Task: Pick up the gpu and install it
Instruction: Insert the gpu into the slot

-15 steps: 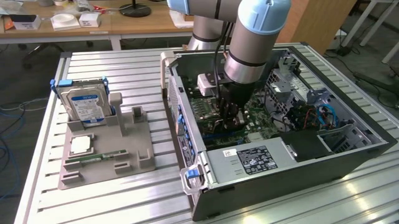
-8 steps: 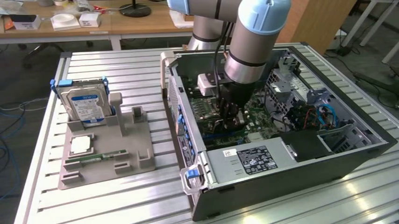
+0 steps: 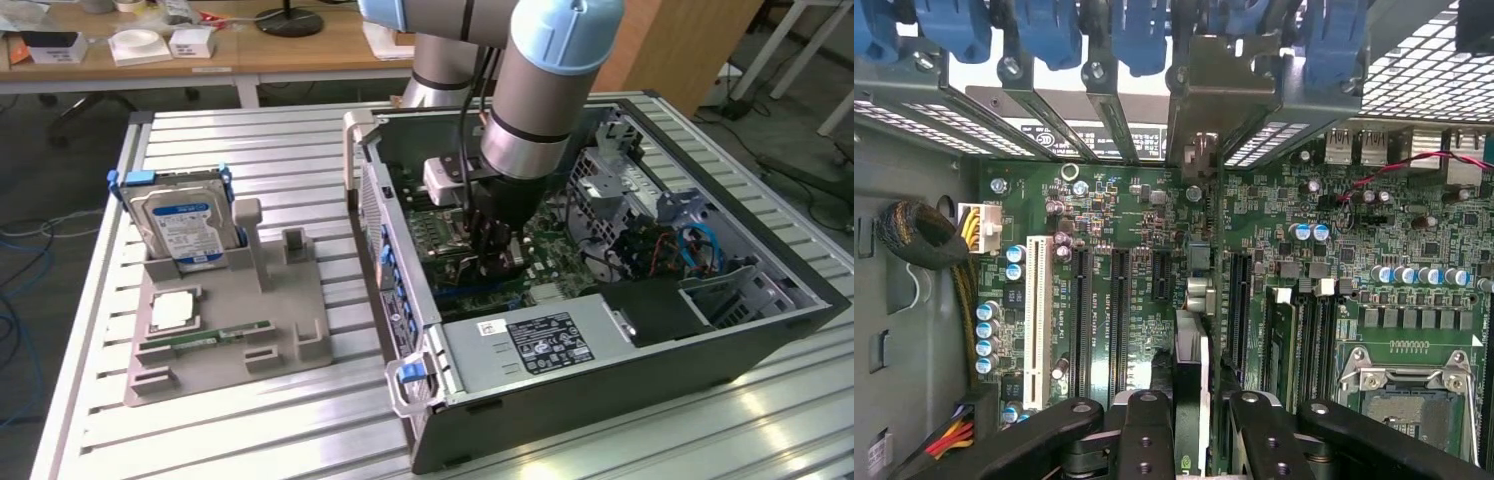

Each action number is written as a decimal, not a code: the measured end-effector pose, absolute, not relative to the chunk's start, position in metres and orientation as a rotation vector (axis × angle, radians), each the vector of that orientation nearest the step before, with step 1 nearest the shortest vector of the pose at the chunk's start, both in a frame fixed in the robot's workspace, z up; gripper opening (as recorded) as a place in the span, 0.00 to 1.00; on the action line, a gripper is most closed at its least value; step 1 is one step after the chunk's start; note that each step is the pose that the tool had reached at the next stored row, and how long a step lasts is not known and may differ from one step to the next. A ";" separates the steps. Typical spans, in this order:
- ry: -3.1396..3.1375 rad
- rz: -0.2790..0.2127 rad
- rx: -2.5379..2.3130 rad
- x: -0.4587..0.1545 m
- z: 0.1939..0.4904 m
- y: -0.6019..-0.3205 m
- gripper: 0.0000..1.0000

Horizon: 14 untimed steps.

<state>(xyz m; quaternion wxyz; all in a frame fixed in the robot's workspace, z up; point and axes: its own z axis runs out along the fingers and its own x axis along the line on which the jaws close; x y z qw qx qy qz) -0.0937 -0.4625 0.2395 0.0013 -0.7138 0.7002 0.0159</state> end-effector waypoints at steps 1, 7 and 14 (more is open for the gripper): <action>2.198 0.050 -2.240 -0.094 0.239 -0.463 0.27; 2.209 0.050 -2.229 -0.094 0.239 -0.462 0.27; 2.212 0.050 -2.226 -0.094 0.239 -0.462 0.27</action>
